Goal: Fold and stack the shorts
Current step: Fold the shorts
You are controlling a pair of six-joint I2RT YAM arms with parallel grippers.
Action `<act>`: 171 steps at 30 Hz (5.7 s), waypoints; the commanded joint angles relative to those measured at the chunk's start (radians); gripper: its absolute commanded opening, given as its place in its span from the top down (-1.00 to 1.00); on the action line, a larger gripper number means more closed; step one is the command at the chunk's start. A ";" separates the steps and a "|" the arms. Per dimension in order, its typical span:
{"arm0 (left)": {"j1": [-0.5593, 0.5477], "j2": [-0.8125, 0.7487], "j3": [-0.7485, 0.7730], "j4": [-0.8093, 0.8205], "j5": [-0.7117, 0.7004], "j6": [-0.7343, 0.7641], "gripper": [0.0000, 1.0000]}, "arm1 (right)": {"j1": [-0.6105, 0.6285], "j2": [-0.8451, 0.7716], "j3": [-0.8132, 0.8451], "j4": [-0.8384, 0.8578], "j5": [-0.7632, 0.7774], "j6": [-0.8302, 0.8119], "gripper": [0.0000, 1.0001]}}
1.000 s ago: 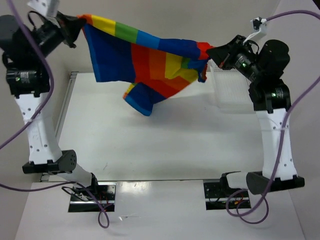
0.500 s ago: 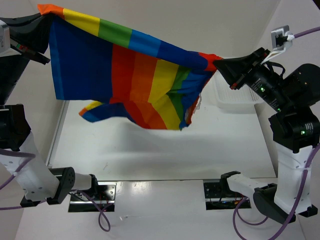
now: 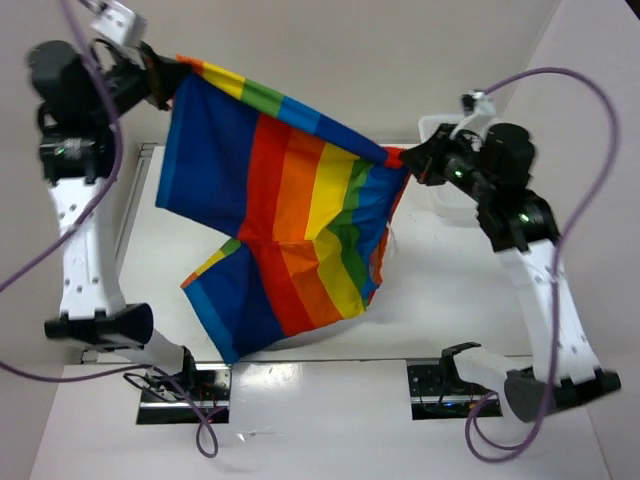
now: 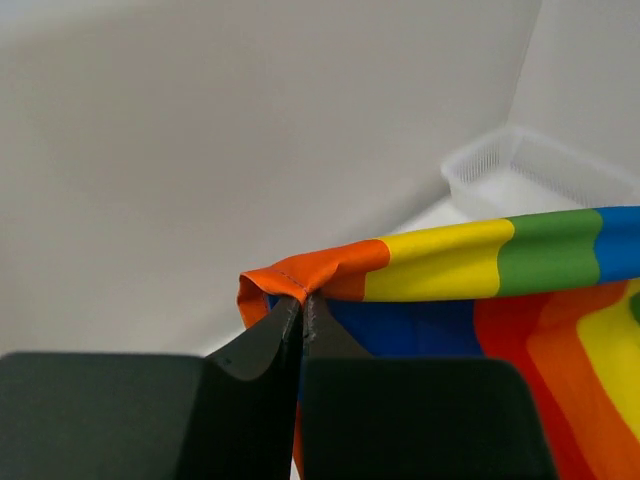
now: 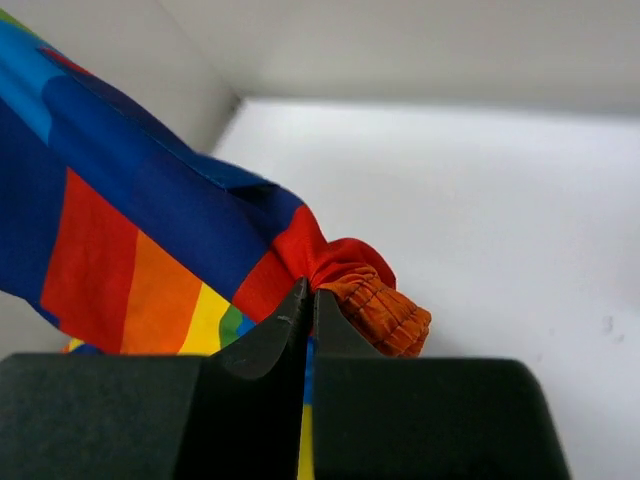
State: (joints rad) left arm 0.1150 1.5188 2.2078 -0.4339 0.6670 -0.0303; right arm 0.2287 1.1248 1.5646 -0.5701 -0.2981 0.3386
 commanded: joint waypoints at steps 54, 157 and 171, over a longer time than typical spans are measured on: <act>0.045 0.157 -0.501 0.089 -0.047 0.030 1.00 | -0.026 1.087 0.872 -0.303 0.048 0.000 0.98; 0.075 0.047 -1.031 -0.111 -0.149 0.030 0.20 | 0.090 0.566 -0.118 -0.051 0.260 0.235 -0.23; 0.055 0.153 -1.191 0.102 -0.139 0.030 -0.19 | 0.070 0.595 -0.107 -0.091 0.238 0.206 -0.25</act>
State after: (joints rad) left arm 0.1658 1.6310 0.9886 -0.4107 0.5182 -0.0067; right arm 0.3046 1.6981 1.4082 -0.6392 -0.0635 0.5694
